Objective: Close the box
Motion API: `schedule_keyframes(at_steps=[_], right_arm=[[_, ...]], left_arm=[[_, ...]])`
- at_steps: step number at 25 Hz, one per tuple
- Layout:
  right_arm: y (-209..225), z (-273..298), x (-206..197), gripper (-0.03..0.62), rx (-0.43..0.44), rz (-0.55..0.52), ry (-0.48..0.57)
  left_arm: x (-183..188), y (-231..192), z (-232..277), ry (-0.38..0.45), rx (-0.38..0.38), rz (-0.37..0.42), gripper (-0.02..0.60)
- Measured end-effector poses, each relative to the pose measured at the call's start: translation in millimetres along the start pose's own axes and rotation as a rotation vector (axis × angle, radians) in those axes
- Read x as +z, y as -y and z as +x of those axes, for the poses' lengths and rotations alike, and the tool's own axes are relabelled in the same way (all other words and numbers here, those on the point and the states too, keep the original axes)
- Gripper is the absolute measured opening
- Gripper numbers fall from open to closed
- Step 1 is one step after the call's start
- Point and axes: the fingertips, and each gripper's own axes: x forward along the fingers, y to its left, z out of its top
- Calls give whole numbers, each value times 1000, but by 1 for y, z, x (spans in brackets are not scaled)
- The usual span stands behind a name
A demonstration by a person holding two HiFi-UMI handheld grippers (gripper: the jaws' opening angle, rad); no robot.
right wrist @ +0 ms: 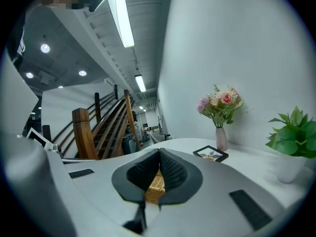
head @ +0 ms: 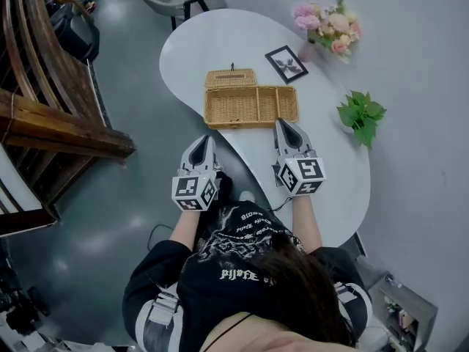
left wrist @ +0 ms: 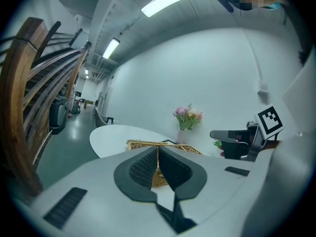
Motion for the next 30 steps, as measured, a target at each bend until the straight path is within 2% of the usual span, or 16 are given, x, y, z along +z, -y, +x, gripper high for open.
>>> schedule_keyframes(at_steps=[4,10,14,21,27,30], right_arm=[[9,21,6,26,-74,-10,-1],[10,53,15,26,-86,5,-13],[11,80,14,26,-84,20,-76],[17,125,22,26,-137,33,-143],[8,170,25,26,-78,19,-241],[7,187,30,26,-84,52,-254]], left_arm=[[7,-16,17,-1,-8,2,28],[24,-42,47,7,-31,-4,28],[33,-61,67,5,-44,-9,28],[51,-94,102,0,-64,-8,28],[64,-120,120,-1,-82,20,28],[69,-133,128,-3,-95,21,28]])
